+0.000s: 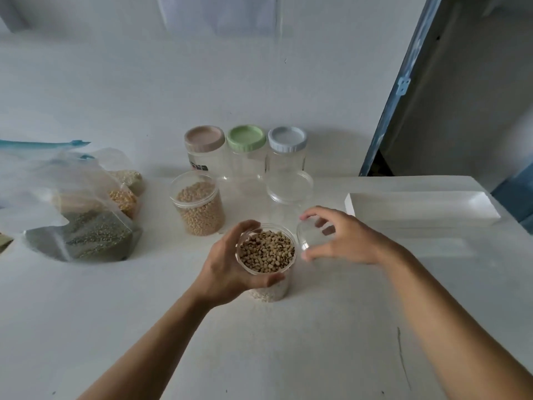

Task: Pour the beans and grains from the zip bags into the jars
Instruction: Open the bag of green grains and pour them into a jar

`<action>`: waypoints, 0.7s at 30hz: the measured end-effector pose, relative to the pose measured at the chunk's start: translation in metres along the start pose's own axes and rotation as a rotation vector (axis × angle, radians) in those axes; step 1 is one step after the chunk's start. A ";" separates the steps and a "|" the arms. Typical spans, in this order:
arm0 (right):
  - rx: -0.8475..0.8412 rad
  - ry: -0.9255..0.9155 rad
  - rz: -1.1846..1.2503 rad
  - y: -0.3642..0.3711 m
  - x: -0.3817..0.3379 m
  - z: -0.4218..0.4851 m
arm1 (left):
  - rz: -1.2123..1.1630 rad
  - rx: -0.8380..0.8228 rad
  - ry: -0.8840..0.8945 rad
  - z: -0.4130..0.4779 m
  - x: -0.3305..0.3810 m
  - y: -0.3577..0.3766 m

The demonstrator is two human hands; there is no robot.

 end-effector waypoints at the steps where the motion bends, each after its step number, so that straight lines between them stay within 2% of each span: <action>1: 0.033 -0.028 0.106 -0.002 -0.007 -0.004 | -0.011 -0.004 0.003 0.001 -0.001 -0.003; 4: 0.147 -0.173 0.376 0.006 -0.034 -0.008 | -0.055 -0.021 -0.004 0.002 -0.010 -0.019; 6: 0.258 -0.293 0.435 0.016 -0.050 -0.007 | -0.060 -0.047 -0.014 0.002 -0.016 -0.029; 11: 0.515 -0.580 0.181 0.028 -0.082 -0.005 | -0.108 -0.065 -0.018 -0.001 -0.026 -0.038; 14: 0.641 -0.673 0.123 0.024 -0.096 -0.006 | -0.195 -0.080 -0.028 -0.001 -0.031 -0.034; 16: 0.651 -0.684 0.175 0.025 -0.099 -0.002 | -0.243 -0.090 -0.033 -0.002 -0.034 -0.029; 18: 0.594 -0.683 0.221 0.030 -0.100 0.004 | -0.268 -0.090 -0.027 -0.002 -0.036 -0.026; 21: 0.457 -0.669 0.064 0.051 -0.099 0.012 | -0.312 -0.117 -0.015 -0.001 -0.040 -0.023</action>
Point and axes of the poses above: each hand's wrist, its own z-axis towards the middle knuckle, its own y-axis out of the palm, x = y × z, the point moved 7 cm from there along z, towards the middle knuckle, and after that the axes turned 2 degrees about -x, right-handed, at the moved point
